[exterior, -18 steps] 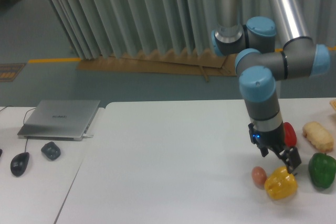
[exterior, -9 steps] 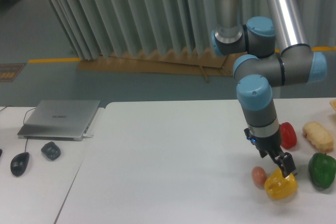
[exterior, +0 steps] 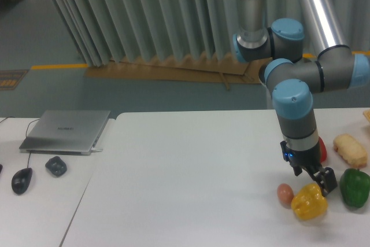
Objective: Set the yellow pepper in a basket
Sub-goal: 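Close the gripper around the yellow pepper, then lift the held yellow pepper up off the table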
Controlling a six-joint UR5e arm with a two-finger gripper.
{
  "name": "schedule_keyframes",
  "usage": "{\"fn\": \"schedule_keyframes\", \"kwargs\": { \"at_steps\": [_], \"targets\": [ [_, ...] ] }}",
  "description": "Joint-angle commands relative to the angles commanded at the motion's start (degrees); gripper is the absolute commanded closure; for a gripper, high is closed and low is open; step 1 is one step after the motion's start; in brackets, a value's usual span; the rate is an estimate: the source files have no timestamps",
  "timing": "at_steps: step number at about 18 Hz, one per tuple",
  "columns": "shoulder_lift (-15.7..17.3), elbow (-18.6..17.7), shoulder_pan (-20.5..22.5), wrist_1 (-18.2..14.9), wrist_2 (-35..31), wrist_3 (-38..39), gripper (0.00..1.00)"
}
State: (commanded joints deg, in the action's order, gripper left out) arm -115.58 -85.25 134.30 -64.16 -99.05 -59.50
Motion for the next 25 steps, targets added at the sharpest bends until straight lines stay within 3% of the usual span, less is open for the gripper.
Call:
{"fn": "schedule_keyframes", "kwargs": {
  "at_steps": [25],
  "targets": [
    [-3.69,0.88,0.00,0.00,-1.32,-0.26,0.00]
  ]
}}
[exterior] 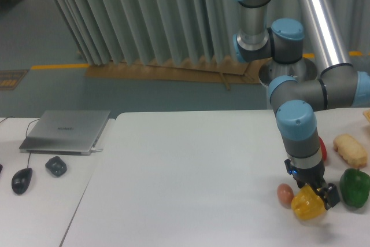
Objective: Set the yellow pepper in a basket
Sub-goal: 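Lift the held yellow pepper up off the table, then carry the yellow pepper to the metal basket and release it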
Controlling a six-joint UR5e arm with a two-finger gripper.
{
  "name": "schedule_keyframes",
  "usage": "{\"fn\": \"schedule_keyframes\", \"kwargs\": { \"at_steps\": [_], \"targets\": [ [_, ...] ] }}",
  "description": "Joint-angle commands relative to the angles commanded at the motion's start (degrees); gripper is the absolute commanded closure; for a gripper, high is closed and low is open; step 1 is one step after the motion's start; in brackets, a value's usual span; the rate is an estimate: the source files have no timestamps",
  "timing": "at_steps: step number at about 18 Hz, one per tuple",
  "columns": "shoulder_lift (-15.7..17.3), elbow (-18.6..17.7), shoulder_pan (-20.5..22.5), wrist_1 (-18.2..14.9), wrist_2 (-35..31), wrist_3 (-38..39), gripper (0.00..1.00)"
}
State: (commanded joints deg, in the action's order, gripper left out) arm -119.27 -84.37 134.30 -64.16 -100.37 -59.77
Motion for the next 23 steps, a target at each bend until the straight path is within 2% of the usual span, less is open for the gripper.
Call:
{"fn": "schedule_keyframes", "kwargs": {
  "at_steps": [2,4,5,7,14,18,20,23],
  "targets": [
    [0.00,-0.09,-0.09,0.00,-0.27,0.17,0.15],
    [-0.09,-0.18,-0.09,0.00,-0.27,0.61,0.38],
    [0.00,-0.26,-0.09,0.00,-0.18,0.96,0.44],
    [0.00,-0.26,-0.09,0.00,-0.18,1.40,0.50],
    [2.46,-0.53,0.00,-1.23,0.96,2.63,0.49],
    [6.67,-0.97,2.54,-9.38,2.63,1.77,0.49],
    [8.69,-0.97,4.38,-12.73,2.63,-5.16,0.49],
    [10.46,-0.97,6.67,-16.34,2.55,-10.53,0.49]
  ]
}}
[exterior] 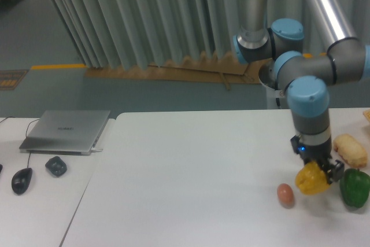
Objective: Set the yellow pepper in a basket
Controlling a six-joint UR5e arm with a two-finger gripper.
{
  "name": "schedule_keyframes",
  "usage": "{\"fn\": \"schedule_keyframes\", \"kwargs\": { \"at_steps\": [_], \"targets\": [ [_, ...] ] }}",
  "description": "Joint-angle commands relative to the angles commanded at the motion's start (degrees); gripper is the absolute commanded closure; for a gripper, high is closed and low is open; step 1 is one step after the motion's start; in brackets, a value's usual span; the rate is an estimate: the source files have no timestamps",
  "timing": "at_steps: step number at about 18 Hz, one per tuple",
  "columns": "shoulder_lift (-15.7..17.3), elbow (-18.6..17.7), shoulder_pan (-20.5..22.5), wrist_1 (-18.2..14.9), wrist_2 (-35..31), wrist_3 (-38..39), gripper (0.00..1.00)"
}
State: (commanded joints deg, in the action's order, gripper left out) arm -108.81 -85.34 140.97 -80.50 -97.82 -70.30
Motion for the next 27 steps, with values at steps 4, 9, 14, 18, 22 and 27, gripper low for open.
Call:
{"fn": "schedule_keyframes", "kwargs": {
  "at_steps": [4,9,14,18,22,27],
  "targets": [
    [1.32,0.09,2.82,-1.24,0.09,-5.54,0.49],
    [1.93,0.00,9.66,-3.52,3.34,-23.72,0.49],
    [2.11,-0.18,13.80,-4.31,2.99,-34.10,0.49],
    [3.25,-0.44,17.93,-4.93,2.99,-40.69,0.49],
    [4.13,-0.44,22.59,-5.90,3.25,-48.60,0.49],
    [3.87,-0.44,26.89,-5.46,3.34,-57.03,0.49]
  ]
}}
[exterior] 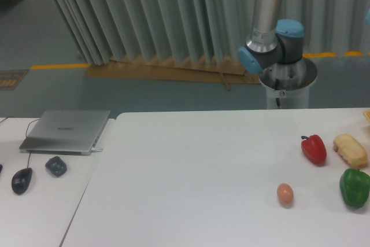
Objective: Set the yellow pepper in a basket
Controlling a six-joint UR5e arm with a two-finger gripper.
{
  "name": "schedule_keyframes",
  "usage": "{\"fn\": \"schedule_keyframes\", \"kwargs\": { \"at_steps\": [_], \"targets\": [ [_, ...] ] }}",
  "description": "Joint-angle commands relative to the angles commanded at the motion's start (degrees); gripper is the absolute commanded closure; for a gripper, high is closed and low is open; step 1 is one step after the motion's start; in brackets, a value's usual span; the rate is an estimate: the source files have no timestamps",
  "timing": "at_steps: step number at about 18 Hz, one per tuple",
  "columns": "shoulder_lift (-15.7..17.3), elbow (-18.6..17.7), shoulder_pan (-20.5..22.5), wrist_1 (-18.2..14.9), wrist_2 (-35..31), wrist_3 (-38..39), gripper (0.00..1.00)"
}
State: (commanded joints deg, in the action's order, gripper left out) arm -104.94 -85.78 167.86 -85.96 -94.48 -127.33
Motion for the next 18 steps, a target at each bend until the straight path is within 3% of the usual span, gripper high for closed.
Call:
{"fn": "schedule_keyframes", "kwargs": {
  "at_steps": [4,8,9,10,18],
  "targets": [
    [-1.32,0.79,3.34,0.87,0.26,-7.21,0.49],
    [-1.50,0.70,3.17,1.41,0.44,-7.49,0.45],
    [-1.50,0.53,3.00,1.58,0.44,-7.49,0.26],
    [-1.50,0.44,2.82,2.10,0.35,-7.49,0.00],
    [-1.06,0.00,2.21,2.55,1.31,-6.17,0.00]
  ]
}}
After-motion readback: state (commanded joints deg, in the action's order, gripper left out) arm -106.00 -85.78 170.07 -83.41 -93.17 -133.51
